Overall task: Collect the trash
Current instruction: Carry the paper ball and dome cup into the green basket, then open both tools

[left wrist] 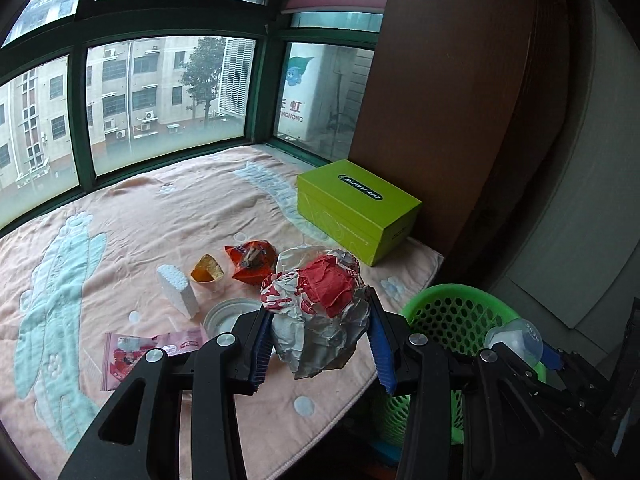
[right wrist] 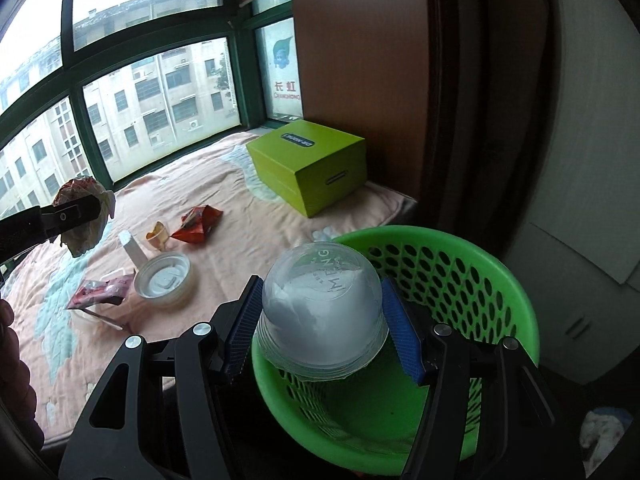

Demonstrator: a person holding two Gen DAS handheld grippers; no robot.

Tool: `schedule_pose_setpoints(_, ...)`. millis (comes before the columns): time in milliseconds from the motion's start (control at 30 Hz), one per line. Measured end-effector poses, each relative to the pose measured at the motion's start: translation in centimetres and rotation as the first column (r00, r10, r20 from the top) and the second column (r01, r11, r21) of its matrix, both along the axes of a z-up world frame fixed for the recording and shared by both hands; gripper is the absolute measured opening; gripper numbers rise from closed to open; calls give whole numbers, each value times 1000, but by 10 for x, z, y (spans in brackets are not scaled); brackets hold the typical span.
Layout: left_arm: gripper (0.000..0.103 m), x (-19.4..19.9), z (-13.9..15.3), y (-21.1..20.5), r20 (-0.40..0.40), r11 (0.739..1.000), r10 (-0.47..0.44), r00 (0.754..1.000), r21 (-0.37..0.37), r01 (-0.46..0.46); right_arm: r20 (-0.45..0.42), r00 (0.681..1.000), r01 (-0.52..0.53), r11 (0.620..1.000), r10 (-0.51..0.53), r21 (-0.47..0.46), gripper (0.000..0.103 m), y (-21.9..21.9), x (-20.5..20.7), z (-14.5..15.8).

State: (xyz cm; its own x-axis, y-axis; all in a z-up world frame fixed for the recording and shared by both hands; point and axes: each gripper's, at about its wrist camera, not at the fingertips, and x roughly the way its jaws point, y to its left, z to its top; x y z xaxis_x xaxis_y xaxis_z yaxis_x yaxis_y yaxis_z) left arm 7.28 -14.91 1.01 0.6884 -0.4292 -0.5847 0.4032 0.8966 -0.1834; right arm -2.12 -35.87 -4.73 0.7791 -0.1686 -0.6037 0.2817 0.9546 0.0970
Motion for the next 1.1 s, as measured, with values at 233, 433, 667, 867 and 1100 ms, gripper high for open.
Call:
schedule_pose_setpoints(233,41,-6,1,-28,0,998,-67,998,12,67,-10,998,55,998,-54,26,70,-21,-10,-7)
schedule_pose_setpoints(433,41,-10,-2,-50,-8,992,-119,993,29,119,-3,996,91,995,-91,30,73,-35,-19,-7)
schedule_pose_setpoints(667,42,-16,-9,-78,-35,979,-198,980,34,199,15,989,150,988,-150,36,75,-54,-34,-4)
schedule_pose_setpoints(867,43,-23,-18,-99,-70,967,-249,966,31,252,31,980,196,980,-197,41,75,-69,-48,-1)
schedule_pose_setpoints(1100,44,-31,-29,-122,-93,946,-317,944,37,321,55,970,233,971,-236,54,75,-81,-62,4)
